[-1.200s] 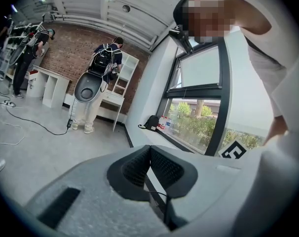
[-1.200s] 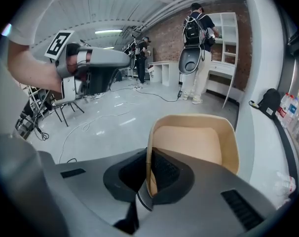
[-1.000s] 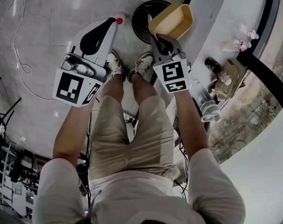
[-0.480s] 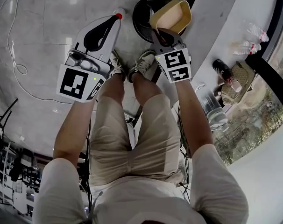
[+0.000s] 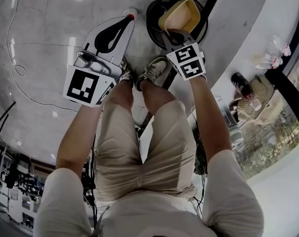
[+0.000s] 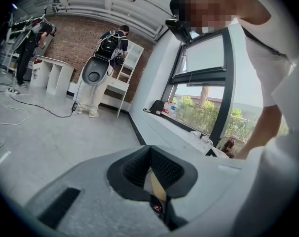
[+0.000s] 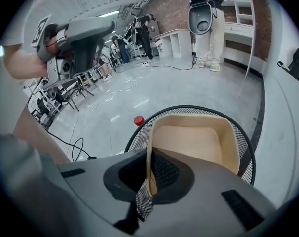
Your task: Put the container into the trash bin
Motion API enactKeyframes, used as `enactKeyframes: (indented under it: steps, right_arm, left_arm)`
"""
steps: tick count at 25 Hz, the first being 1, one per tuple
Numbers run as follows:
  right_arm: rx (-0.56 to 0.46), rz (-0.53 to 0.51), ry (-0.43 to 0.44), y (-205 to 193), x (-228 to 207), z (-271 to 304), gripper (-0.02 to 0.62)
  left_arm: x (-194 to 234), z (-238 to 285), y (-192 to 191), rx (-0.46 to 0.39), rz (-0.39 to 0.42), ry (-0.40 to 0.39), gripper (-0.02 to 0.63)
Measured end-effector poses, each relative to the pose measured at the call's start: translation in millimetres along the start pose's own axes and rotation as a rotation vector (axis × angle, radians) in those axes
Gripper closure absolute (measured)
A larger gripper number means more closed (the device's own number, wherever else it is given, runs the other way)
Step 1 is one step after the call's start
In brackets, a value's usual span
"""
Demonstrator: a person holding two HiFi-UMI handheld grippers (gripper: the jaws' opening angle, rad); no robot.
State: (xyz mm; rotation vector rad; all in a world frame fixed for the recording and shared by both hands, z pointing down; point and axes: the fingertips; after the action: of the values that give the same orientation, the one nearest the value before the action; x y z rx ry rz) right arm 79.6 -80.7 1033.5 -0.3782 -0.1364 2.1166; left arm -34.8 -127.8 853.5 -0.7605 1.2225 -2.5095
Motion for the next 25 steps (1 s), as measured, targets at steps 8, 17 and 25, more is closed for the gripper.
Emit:
enactKeyframes:
  steps: [8,17,25]
  right_arm:
    - [0.057,-0.011,0.066,-5.6,-3.8,28.6,0.591]
    - [0.141,0.033,0.183,-12.7,-10.6,64.1,0.591]
    - [0.232,0.035,0.246,-23.4,-15.0,91.2,0.591]
  left_arm:
    - [9.8,7.4,-21.4,0.010,-0.019,0.020,0.589]
    - [25.3,7.8,-31.8,0.001,-0.064,0.062,0.589]
    - [28.0,14.1,-38.2,0.014,-0.065,0.054,0.589]
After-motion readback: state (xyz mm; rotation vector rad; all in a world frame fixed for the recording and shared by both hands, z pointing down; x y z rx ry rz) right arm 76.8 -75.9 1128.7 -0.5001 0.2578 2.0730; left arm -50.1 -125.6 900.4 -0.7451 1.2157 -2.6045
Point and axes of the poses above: the fingertips, and each gripper's own axes: z forward along the fingers, x to its left, y out of its top, and after that the axes turned 15 degrees about x, right-handed
